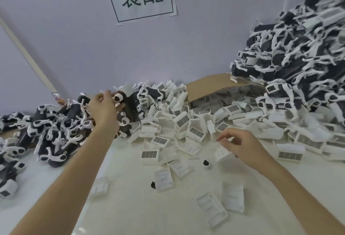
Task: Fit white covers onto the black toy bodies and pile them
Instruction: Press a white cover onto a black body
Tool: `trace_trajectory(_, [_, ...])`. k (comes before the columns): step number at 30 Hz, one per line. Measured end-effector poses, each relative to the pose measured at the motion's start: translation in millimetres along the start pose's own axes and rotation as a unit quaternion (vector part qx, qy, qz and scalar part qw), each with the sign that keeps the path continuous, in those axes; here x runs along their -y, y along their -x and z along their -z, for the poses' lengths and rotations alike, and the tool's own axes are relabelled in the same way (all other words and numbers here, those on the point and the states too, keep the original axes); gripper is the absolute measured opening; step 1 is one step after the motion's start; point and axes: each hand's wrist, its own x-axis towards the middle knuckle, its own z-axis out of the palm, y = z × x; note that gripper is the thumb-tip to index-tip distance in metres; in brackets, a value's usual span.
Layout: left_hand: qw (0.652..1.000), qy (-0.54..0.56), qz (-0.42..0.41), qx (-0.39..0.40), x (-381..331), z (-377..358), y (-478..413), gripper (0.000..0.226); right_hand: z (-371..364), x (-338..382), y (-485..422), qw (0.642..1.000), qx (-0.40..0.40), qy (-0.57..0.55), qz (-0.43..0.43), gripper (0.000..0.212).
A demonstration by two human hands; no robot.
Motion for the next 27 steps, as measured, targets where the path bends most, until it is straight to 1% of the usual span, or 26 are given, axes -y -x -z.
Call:
trace_trajectory(1, [0.995,0.063,0.073,-0.007,-3,-5,5,0.006,1,0,-1,1.000,-0.008,-0.014,-0.002,0.025])
trace_trajectory(2, [0.981,0.129,0.142,0.001,-4,-8,11,0.008,1,0,-1,0.999,-0.015,-0.033,-0.007,0.026])
trace_trajectory(4, [0.932,0.260,0.249,0.046,-7,-13,27,0.014,2,0,-2,0.997,-0.026,-0.074,-0.028,0.027])
trace_trajectory(5, [0.908,0.301,0.282,0.064,-8,-16,37,0.018,3,-1,-1,0.995,-0.029,-0.088,-0.039,0.028])
trace_trajectory(6, [0.894,0.320,0.304,0.076,-8,-18,48,0.021,4,-1,-1,0.994,-0.031,-0.099,-0.046,0.029])
trace_trajectory(7, [0.887,0.324,0.317,0.086,-7,-19,59,0.024,4,-1,-1,0.992,-0.032,-0.109,-0.050,0.031])
trace_trajectory(10, [0.884,0.303,0.333,0.122,3,-22,94,0.024,4,0,0,0.989,-0.023,-0.135,-0.056,0.031])
trace_trajectory(12, [0.889,0.279,0.333,0.143,15,-21,116,0.029,3,1,0,0.987,-0.020,-0.150,-0.063,0.029])
trace_trajectory(14, [0.892,0.259,0.339,0.149,28,-20,135,0.035,2,1,0,0.983,-0.019,-0.173,-0.062,0.023])
trace_trajectory(16, [0.890,0.256,0.343,0.156,41,-18,150,0.037,0,3,2,0.982,0.000,-0.185,-0.047,0.015])
trace_trajectory(18, [0.890,0.252,0.342,0.167,52,-15,159,0.034,-3,4,4,0.987,0.005,-0.160,-0.026,0.028])
trace_trajectory(20, [0.886,0.257,0.346,0.174,59,-11,165,0.030,-7,5,5,0.994,-0.026,-0.104,-0.003,0.038])
trace_trajectory(23, [0.881,0.271,0.347,0.172,65,-7,171,0.028,-9,7,5,0.995,-0.087,-0.036,0.037,0.041])
trace_trajectory(25, [0.891,0.260,0.328,0.177,65,-5,173,0.029,-8,7,6,0.989,-0.123,-0.048,0.063,0.036])
trace_trajectory(27, [0.906,0.231,0.306,0.178,66,-5,175,0.030,-4,7,5,0.985,-0.130,-0.099,0.057,0.029])
